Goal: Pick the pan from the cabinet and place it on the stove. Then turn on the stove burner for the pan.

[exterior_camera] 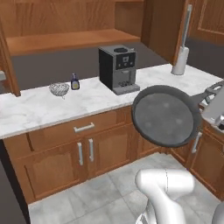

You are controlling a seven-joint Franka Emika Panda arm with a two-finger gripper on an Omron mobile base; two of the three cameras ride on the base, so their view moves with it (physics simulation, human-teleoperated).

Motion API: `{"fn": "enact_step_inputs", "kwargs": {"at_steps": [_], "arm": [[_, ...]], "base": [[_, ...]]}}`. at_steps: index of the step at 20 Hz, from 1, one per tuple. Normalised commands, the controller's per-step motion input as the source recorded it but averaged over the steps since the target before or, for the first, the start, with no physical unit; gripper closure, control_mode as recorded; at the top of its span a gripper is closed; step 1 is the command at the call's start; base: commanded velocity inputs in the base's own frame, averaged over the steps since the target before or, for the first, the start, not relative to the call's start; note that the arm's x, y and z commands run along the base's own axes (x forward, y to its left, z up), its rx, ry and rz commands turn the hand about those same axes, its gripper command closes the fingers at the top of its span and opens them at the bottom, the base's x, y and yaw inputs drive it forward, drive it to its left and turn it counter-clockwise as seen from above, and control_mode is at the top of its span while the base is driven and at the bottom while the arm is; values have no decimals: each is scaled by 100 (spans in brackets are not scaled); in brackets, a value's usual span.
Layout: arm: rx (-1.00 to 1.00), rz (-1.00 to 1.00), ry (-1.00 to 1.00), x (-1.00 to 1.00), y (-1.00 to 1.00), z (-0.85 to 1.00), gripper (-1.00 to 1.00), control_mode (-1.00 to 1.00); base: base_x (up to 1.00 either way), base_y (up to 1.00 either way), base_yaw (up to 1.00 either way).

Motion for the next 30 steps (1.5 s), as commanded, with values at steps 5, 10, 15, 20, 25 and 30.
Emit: {"fn": "enact_step_inputs", "kwargs": {"at_steps": [5,10,15,20,25,30], "arm": [[0,0,0,0,0,0,100,100],[0,0,0,0,0,0,100,100],[0,0,0,0,0,0,100,100],[0,0,0,0,0,0,100,100],[0,0,0,0,0,0,100,100],[0,0,0,0,0,0,100,100]], "base": [[-29,0,-49],[-36,0,-50],[-50,-1,-51],[-50,-1,-53],[-46,0,-54],[-45,0,-55]]}}
